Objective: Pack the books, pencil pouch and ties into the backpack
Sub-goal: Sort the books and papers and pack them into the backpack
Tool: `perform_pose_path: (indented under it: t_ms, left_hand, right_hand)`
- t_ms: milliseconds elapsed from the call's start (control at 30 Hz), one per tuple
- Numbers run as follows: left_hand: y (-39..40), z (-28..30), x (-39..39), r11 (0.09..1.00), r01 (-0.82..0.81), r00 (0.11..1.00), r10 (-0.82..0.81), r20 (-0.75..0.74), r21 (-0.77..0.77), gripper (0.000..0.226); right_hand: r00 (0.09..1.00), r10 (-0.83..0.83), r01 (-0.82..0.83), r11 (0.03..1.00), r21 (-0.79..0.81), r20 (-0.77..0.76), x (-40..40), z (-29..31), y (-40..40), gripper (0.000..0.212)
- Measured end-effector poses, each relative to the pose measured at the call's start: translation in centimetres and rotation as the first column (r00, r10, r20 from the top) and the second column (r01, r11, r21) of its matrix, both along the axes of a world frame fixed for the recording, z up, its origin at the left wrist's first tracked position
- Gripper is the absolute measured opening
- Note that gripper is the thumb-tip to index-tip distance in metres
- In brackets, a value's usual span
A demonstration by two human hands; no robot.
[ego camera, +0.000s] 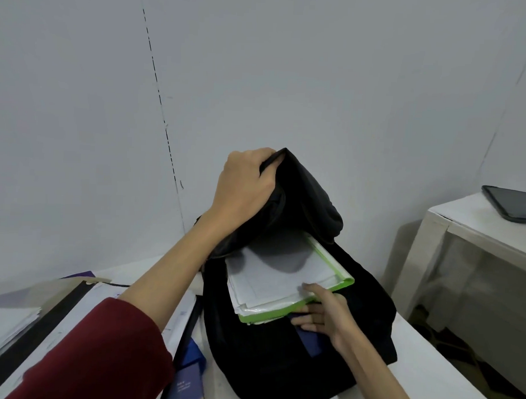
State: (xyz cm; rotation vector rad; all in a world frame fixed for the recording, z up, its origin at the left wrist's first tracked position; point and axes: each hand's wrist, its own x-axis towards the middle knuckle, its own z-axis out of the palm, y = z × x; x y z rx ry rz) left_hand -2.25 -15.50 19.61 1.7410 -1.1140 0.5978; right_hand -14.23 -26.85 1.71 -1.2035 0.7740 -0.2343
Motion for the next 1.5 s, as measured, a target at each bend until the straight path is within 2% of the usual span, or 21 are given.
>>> perform_pose_path:
  t_ms: [100,267,367,433,467,500,533,567,600,633,667,700,833,1033,1100,1167,1200,1267,1333,1433,1500]
  left_hand:
    - [-0.5,-0.2,0.0,1.0,0.011,1.0,-0.011,-0.013,-0.006,0.045]
    - [-0.7,-0.7,-0.5,1.0,0.02,1.0,-0.02,-0.001,0.009,0.041]
    - [-0.7,-0.8,-0.6,1.0,0.014,1.0,-0.014,-0.003,0.011,0.041]
    - [-0.7,-0.8,-0.6,1.0,0.012,1.0,-0.012,-0.002,0.018,0.042]
    - [-0.6,-0.9,-0.6,1.0,0.01,1.0,-0.01,0.002,0.023,0.042]
    - [-0.7,-1.0,-0.6,1.0,0.006,1.0,-0.006,0.001,0.028,0.043]
    - [-0.6,-1.1,-0.5,0.999,0.0,1.0,0.0,-0.003,0.032,0.043]
    - [-0.6,-1.1,-0.5,0.999,-0.005,1.0,0.005,-0.01,0.032,0.044]
    - [-0.6,-1.2,-0.4,0.999,-0.012,1.0,0.013,-0.017,0.032,0.044]
    - [-0.6,-1.2,-0.4,0.999,-0.023,0.999,0.023,-0.023,0.033,0.044]
    - [-0.6,-1.3,-0.4,0.999,-0.036,0.999,0.037,-0.025,0.041,0.044]
    - [-0.6,-1.3,-0.5,0.997,-0.05,0.998,0.052,-0.022,0.058,0.044]
    - [-0.1,-1.4,-0.9,0.985,-0.107,0.994,0.101,0.053,0.133,0.029]
    - [0.2,-0.1,-0.6,0.951,-0.227,0.971,0.206,0.118,0.211,0.031]
    - [0.4,-0.2,-0.6,0.943,-0.244,0.968,0.221,0.121,0.229,0.032]
    - [0.8,-1.1,-0.4,0.93,-0.266,0.963,0.245,0.112,0.253,0.033]
    - [1.0,-1.8,-0.4,0.927,-0.266,0.964,0.251,0.09,0.263,0.033]
    - [1.7,-3.9,-0.5,0.934,-0.203,0.977,0.214,-0.007,0.294,0.031]
    - [2.8,-6.2,-0.6,0.925,-0.086,0.982,0.142,-0.125,0.369,0.025]
    - [5.1,-9.6,-1.2,0.8,0.194,0.941,0.012,-0.339,0.568,0.026]
    - [7.2,-11.3,-1.9,0.676,0.415,0.814,0.024,-0.581,0.609,0.041]
  right_hand:
    - [0.997,0.064,-0.07,0.99,-0.119,-0.053,-0.1,-0.5,-0.6,0.017]
    - [0.997,-0.061,0.066,0.987,-0.15,0.038,1.9,-1.1,-0.4,0.019]
    - [1.0,-0.015,0.017,0.984,-0.177,0.013,1.6,-1.3,-0.6,0.026]
    - [0.998,0.031,-0.045,0.954,-0.297,-0.052,0.9,-1.1,-1.0,0.034]
    - [0.995,0.012,-0.052,0.905,-0.423,-0.096,0.5,-1.1,-1.2,0.037]
    - [0.99,-0.056,-0.03,0.808,-0.588,-0.127,0.1,-1.2,-1.6,0.037]
    - [0.982,-0.15,0.01,0.641,-0.767,-0.112,-0.3,-1.3,-1.8,0.03]
    - [0.978,-0.209,0.07,0.398,-0.915,-0.016,-0.7,-1.5,-1.9,0.02]
    - [0.979,-0.184,0.114,0.126,-0.985,0.09,-0.8,-1.8,-1.9,0.019]
    - [0.987,-0.101,0.117,-0.09,-0.989,0.126,-0.6,-2.2,-1.8,0.029]
    - [0.995,-0.011,0.092,-0.235,-0.968,0.097,-0.1,-2.7,-1.7,0.038]
    - [0.998,0.047,0.062,-0.315,-0.947,0.05,0.4,-3.1,-1.3,0.042]
    - [0.988,0.123,-0.041,-0.344,-0.938,-0.088,2.6,-4.2,0.1,0.042]
    - [0.986,0.149,-0.016,-0.325,-0.946,-0.068,2.5,-3.6,0.3,0.037]
    - [0.982,0.183,0.093,-0.305,-0.948,0.038,1.3,-3.0,0.9,0.022]
    - [0.942,0.211,0.316,-0.301,-0.9,0.26,-0.5,-1.9,2.0,0.009]
    - [0.9,0.214,0.431,-0.311,-0.847,0.379,-1.4,-1.1,2.5,0.012]
    - [0.808,0.205,0.588,-0.326,-0.74,0.552,-2.9,1.2,3.3,0.014]
    - [0.766,0.192,0.64,-0.316,-0.7,0.614,-3.2,3.2,3.6,0.013]
    - [0.809,0.18,0.588,-0.294,-0.754,0.56,-2.2,4.0,3.6,0.014]
    - [0.881,0.18,0.473,-0.307,-0.826,0.438,-1.3,2.8,3.6,0.019]
